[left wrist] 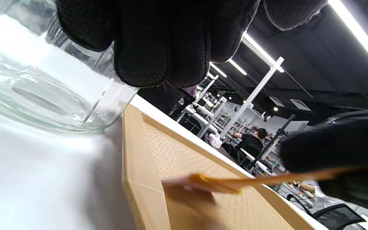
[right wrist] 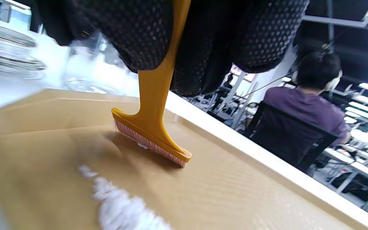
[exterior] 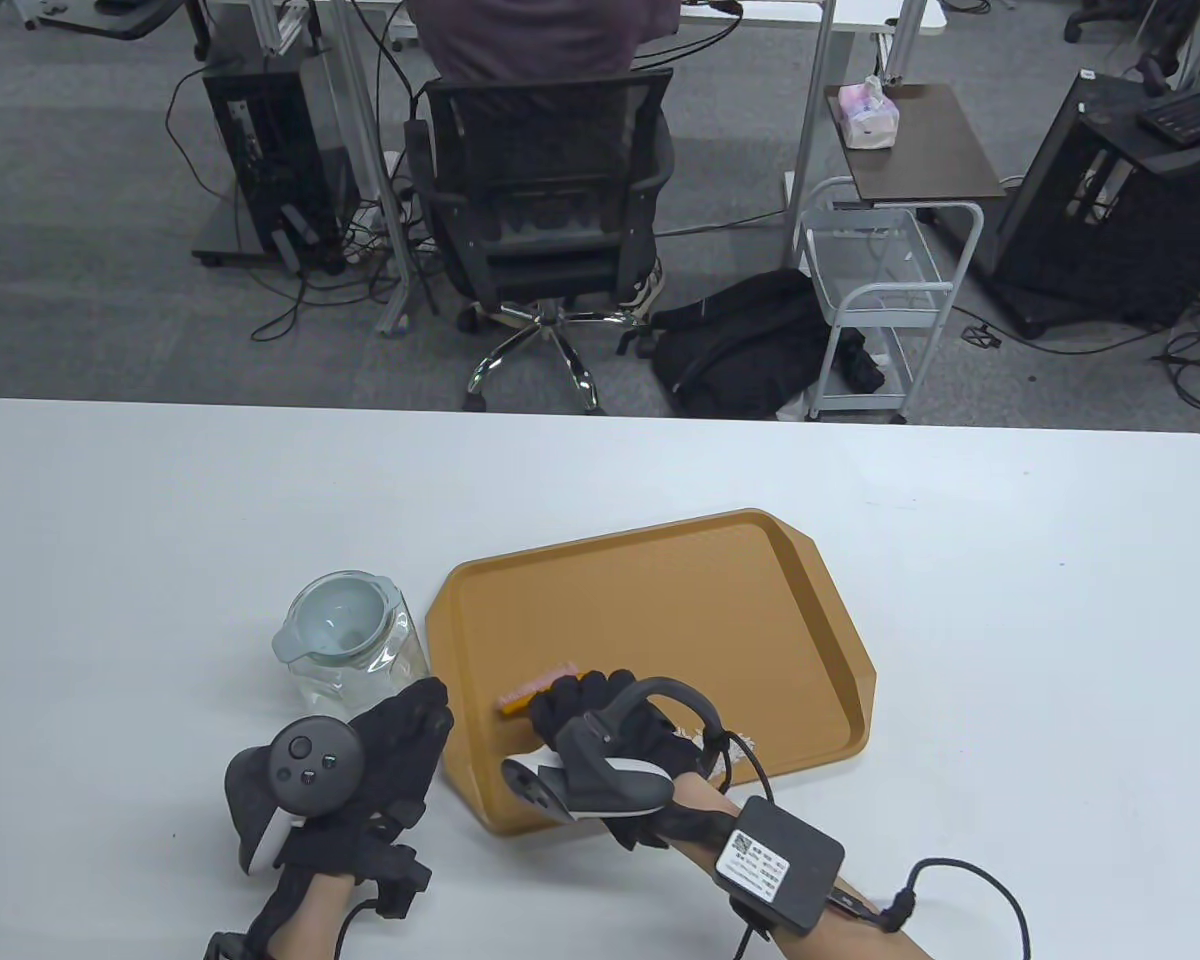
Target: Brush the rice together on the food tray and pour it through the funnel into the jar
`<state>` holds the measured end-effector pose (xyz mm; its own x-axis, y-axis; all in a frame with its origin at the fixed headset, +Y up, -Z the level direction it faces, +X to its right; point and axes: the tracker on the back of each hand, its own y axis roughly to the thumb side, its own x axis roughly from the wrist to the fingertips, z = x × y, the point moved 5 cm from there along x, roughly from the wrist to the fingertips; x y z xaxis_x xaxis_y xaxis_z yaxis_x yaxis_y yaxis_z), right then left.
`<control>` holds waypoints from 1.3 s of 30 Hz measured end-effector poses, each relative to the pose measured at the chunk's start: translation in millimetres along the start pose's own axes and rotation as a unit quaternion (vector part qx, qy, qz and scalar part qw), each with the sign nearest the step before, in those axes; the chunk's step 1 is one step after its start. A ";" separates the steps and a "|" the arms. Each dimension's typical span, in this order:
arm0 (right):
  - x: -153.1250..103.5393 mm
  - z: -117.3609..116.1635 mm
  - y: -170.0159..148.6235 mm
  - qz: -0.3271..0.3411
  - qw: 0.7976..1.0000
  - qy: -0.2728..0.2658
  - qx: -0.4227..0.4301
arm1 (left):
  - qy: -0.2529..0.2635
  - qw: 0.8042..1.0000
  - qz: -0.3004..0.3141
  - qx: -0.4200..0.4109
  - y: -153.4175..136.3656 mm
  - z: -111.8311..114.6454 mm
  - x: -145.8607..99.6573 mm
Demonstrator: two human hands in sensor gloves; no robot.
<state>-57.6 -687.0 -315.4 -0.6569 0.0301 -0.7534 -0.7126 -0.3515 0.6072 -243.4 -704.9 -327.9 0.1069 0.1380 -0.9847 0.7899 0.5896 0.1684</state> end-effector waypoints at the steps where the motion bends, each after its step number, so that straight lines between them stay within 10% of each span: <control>1: -7.7 3.3 1.4 0.005 1.000 0.003 0.002 | 0.000 1.000 0.000 0.001 0.1 0.2 0.0; 7: -43.5 16.2 0.5 0.023 0.999 0.008 -0.028 | -0.001 1.000 -0.001 0.006 -0.2 0.4 0.1; 22: -66.3 2.0 -119.9 -0.233 0.967 0.002 -0.100 | -0.016 1.000 -0.010 0.014 -3.5 4.8 1.6; 39: -3.5 18.8 -29.0 -0.154 0.985 -0.042 -0.069 | -0.015 1.000 -0.015 0.008 -7.3 0.7 1.7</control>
<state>-39.2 -659.3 -325.6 -0.4374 0.2301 -0.8693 -0.8448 -0.4366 0.3095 -248.6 -709.5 -330.8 0.1003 0.0966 -0.9903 0.8029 0.5799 0.1379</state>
